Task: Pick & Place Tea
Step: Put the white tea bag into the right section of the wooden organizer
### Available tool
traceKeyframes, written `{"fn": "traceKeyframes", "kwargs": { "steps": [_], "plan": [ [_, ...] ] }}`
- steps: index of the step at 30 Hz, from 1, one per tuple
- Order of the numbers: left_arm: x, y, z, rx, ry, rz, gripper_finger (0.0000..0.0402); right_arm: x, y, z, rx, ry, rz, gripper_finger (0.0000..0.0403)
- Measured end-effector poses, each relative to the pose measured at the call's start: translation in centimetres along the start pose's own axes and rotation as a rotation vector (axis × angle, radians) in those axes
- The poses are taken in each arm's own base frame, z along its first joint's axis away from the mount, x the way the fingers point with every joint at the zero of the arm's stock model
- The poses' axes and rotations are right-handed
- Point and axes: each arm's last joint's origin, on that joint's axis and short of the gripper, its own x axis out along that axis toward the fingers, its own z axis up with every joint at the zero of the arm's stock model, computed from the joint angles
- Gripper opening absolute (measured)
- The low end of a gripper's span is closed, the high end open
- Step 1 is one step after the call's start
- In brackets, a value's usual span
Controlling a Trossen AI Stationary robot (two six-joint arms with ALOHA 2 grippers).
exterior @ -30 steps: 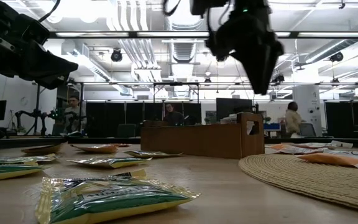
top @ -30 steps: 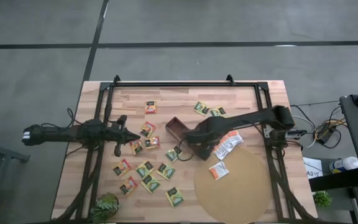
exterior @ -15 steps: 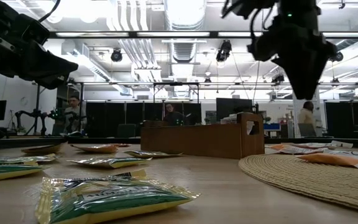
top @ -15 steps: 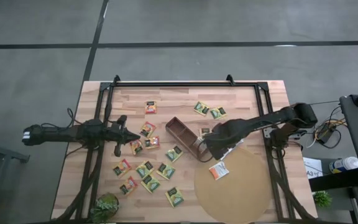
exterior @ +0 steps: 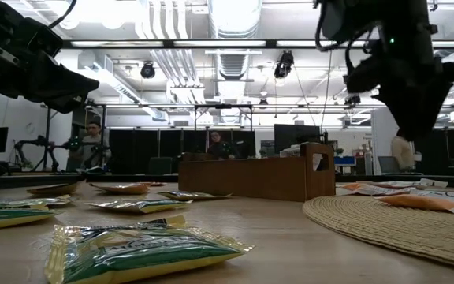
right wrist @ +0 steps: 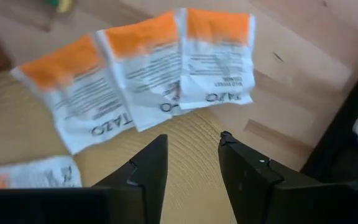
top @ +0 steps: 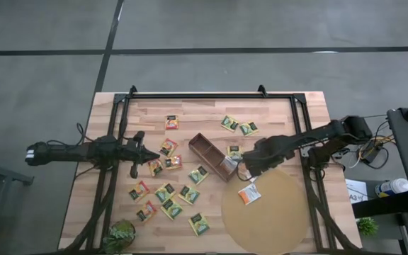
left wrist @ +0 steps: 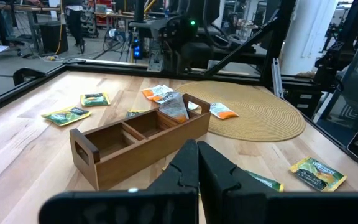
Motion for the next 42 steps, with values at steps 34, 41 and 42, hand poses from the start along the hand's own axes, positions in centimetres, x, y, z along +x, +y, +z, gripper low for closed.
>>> {"fn": "traceKeyframes", "kwargs": {
  "steps": [34, 41, 42],
  "plan": [
    [0.0, 0.0, 0.0, 0.0, 0.0, 0.0, 0.0, 4.1, -3.5, -0.5, 1.032, -0.06, 0.083, 0.0169],
    [0.0, 0.0, 0.0, 0.0, -0.001, 0.0, 0.0, 4.7, -3.3, 0.3, 1.08, -0.044, 0.124, 0.0169],
    [0.0, 0.0, 0.0, 0.0, 0.0, 0.0, 0.0, 4.8, -3.2, 0.4, 1.085, -0.039, 0.141, 0.0169]
  ]
}}
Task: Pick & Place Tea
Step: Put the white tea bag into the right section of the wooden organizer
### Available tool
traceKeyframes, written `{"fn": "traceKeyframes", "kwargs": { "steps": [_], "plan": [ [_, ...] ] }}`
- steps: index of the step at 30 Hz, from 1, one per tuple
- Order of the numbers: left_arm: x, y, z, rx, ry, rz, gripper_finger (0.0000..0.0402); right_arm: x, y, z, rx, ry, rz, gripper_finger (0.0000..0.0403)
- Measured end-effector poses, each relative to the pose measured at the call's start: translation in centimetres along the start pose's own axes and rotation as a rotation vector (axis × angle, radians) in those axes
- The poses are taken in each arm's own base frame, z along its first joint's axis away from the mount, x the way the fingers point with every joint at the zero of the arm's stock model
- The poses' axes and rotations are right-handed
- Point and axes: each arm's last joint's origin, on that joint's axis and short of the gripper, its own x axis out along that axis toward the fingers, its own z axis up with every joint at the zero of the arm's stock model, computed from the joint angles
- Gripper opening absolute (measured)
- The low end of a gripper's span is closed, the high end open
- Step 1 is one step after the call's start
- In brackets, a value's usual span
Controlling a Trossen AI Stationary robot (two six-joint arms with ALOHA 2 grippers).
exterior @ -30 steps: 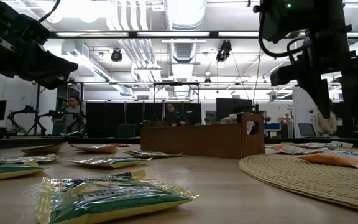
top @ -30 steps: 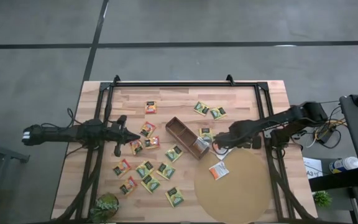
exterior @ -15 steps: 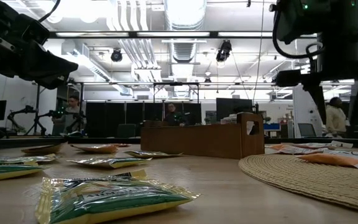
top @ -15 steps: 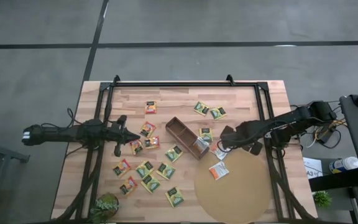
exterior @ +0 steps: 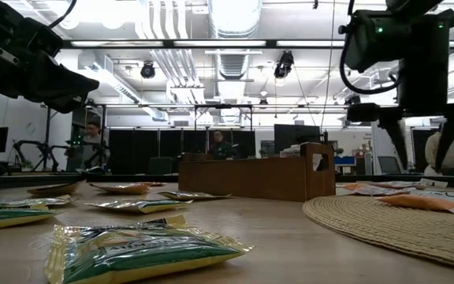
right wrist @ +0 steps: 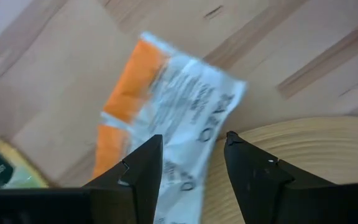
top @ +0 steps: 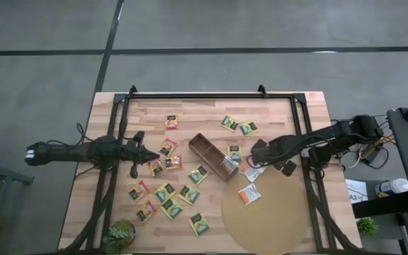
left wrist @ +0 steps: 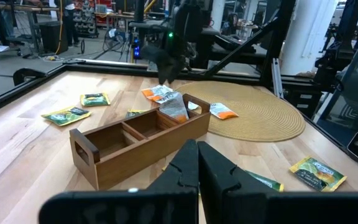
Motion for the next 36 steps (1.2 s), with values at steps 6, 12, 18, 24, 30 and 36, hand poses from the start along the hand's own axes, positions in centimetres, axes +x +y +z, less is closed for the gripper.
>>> {"fn": "traceKeyframes", "kwargs": {
  "steps": [6, 12, 18, 24, 30, 36],
  "plan": [
    [0.0, 0.0, 0.0, 0.0, 0.0, 0.0, 0.0, 1.1, 0.0, 0.0, 0.01, 0.002, -0.001, 0.0169],
    [0.0, 0.0, 0.0, 0.0, 0.0, 0.0, 0.0, 1.2, 0.0, 0.1, 0.012, 0.0, -0.007, 0.0169],
    [0.0, 0.0, 0.0, 0.0, 0.0, 0.0, 0.0, 2.1, -0.6, 0.5, 0.012, -0.021, -0.033, 0.0165],
    [0.0, 0.0, 0.0, 0.0, 0.0, 0.0, 0.0, 2.8, -0.8, 0.6, 0.019, 0.005, -0.031, 0.0138],
    [0.0, 0.0, 0.0, 0.0, 0.0, 0.0, 0.0, 2.9, -0.8, 0.5, 0.021, 0.016, -0.02, 0.0078],
    [0.0, 0.0, 0.0, 0.0, 0.0, 0.0, 0.0, 3.1, -1.0, 0.6, 0.008, 0.011, -0.027, 0.0014]
  ]
}}
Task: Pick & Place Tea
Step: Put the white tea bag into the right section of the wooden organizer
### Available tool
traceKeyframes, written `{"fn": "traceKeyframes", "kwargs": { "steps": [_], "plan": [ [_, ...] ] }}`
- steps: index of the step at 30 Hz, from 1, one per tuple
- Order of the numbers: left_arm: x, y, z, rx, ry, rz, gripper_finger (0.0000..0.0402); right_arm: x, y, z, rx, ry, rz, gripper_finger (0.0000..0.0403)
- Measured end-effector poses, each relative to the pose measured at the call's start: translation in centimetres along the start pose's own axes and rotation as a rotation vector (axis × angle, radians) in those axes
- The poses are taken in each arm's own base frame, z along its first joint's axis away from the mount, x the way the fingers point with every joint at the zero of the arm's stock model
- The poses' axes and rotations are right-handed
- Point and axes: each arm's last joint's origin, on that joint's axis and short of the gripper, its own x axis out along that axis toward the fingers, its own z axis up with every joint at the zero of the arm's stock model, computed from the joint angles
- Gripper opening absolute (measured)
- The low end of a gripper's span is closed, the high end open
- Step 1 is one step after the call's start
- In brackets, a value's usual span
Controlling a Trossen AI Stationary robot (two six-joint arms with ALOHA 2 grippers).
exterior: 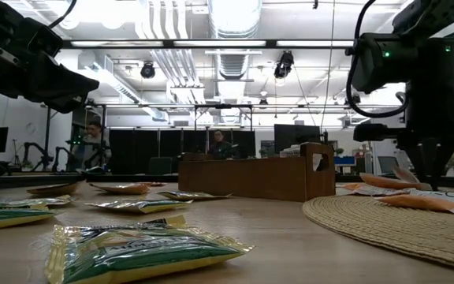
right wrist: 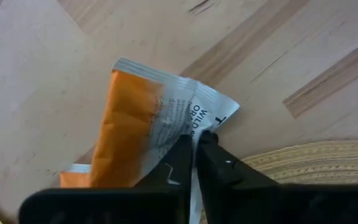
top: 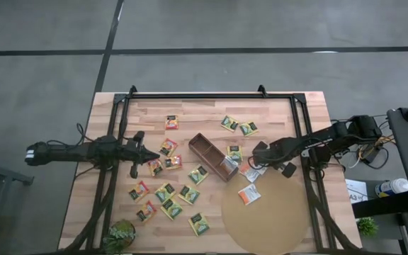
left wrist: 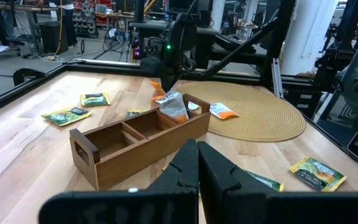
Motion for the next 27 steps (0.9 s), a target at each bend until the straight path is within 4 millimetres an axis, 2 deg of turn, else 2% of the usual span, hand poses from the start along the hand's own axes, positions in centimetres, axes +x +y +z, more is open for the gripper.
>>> {"fn": "traceKeyframes", "kwargs": {
  "steps": [7, 15, 20, 27],
  "plan": [
    [0.0, 0.0, 0.0, 0.0, 0.0, 0.0, 0.0, -0.5, -0.1, 0.3, -0.051, -0.032, 0.004, 0.0009],
    [0.0, 0.0, 0.0, 0.0, 0.0, 0.0, 0.0, -3.4, 0.9, 0.2, -0.175, -0.081, 0.097, 0.0009],
    [0.0, 0.0, 0.0, 0.0, 0.0, 0.0, 0.0, -5.9, 2.2, -0.3, -0.346, -0.128, 0.181, 0.0009],
    [0.0, 0.0, 0.0, 0.0, 0.0, 0.001, 0.0, -9.3, 4.5, -1.9, -0.706, -0.156, 0.279, 0.0008]
  ]
}}
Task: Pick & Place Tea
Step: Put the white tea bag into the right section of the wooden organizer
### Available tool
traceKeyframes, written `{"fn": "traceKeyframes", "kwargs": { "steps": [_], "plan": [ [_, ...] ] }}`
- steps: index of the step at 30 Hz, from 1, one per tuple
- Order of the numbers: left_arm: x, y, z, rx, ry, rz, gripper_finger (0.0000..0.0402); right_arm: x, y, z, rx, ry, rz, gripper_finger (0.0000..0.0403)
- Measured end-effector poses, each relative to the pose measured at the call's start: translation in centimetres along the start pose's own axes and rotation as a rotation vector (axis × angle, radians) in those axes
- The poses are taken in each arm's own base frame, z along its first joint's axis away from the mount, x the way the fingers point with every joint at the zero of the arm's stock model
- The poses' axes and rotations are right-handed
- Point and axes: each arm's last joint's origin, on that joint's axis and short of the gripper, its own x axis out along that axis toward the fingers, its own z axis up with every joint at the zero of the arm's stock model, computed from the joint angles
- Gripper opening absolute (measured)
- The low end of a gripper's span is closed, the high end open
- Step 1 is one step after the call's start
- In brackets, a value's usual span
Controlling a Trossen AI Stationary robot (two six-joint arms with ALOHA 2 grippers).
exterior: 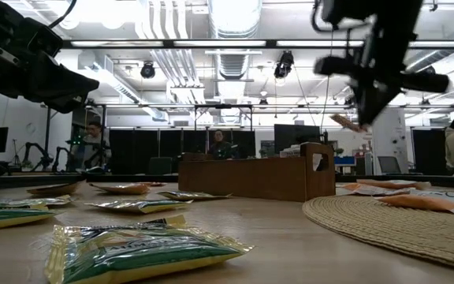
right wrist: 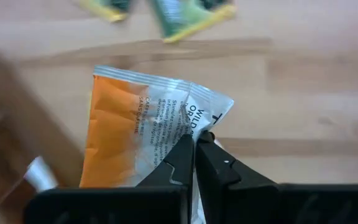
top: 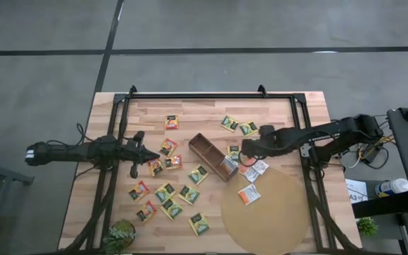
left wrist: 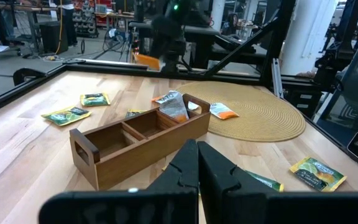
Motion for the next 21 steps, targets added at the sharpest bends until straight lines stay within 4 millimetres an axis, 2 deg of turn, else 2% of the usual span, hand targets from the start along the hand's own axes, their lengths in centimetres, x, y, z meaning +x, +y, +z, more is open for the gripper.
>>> {"fn": "traceKeyframes", "kwargs": {
  "steps": [6, 11, 21],
  "plan": [
    [0.0, 0.0, 0.0, 0.0, 0.001, 0.0, 0.0, -2.1, 3.8, 0.7, -0.318, 0.006, 0.085, 0.0008],
    [0.0, 0.0, 0.0, 0.0, 0.001, 0.0, 0.0, -3.0, 6.6, 0.9, -0.52, 0.016, 0.035, 0.0008],
    [0.0, 0.0, 0.0, 0.0, 0.001, -0.001, 0.0, -2.2, 11.9, 0.4, -0.824, 0.087, -0.06, 0.0008]
  ]
}}
